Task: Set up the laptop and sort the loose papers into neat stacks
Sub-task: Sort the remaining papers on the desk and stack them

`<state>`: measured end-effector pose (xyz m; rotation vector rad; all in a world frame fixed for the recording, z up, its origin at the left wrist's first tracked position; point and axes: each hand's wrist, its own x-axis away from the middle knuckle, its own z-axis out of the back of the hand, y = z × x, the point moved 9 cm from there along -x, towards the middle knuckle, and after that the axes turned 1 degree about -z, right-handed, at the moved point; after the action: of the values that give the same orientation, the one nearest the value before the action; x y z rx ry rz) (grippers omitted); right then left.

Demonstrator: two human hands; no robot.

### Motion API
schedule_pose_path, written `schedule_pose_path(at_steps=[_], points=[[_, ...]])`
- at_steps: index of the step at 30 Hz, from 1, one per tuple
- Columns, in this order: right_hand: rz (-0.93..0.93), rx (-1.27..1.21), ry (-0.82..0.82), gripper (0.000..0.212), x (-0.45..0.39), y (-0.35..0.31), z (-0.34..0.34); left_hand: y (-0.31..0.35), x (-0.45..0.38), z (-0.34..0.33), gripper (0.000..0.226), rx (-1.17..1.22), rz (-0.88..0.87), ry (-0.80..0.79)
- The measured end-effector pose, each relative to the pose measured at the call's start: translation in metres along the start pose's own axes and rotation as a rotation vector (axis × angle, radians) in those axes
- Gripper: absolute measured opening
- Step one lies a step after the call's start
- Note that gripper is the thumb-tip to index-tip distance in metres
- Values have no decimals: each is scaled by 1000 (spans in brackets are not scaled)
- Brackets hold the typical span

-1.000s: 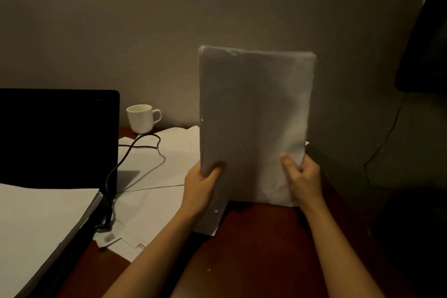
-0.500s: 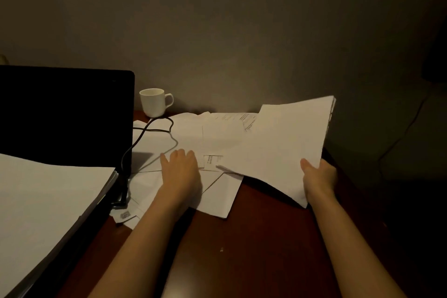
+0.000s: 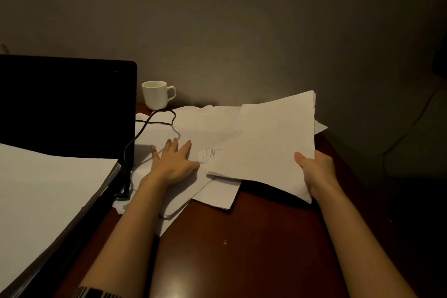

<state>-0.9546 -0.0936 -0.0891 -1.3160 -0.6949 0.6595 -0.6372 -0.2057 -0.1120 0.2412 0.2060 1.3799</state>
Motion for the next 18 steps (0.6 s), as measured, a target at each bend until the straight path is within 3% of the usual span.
schedule_pose_path(at_steps=[3, 6, 9, 13, 16, 18], points=[[-14, 1, -19, 29, 0, 2, -1, 1, -2, -4, 73, 41, -17, -75], [-21, 7, -18, 29, -1, 4, -1, -1, -3, -2, 62, 13, -7, -31], [-21, 15, -4, 30, 0, 3, 0, 1, 2, 6, 49, -26, -13, 111], [-9, 5, -17, 29, -1, 4, -4, 1, 23, 44, 27, 173, 30, 450], [9, 0, -56, 30, 1, 5, -14, 40, 46, 77, 27, 203, -153, 674], [19, 37, -80, 29, 3, 5, -20, 73, 63, 96, 31, 421, -373, 722]])
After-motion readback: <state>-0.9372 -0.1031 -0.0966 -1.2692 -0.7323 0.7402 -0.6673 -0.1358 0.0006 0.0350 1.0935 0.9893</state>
